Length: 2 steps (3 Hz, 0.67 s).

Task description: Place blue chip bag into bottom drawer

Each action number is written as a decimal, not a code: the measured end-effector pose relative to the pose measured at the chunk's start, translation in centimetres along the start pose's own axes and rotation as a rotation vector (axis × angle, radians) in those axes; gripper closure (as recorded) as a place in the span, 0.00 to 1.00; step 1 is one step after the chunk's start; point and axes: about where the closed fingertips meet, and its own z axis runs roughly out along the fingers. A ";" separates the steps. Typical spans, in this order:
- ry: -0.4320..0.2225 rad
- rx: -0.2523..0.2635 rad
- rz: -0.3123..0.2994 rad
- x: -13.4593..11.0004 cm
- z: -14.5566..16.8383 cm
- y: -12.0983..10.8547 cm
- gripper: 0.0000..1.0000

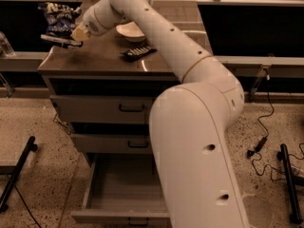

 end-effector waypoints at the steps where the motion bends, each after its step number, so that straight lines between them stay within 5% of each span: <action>1: -0.030 0.000 -0.079 -1.7 -3.7 0.3 1.00; 2: 0.002 0.010 -0.122 -0.8 -7.8 0.4 1.00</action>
Offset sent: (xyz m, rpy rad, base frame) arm -0.0612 -0.1269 0.0453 -0.1440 -0.1147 0.0562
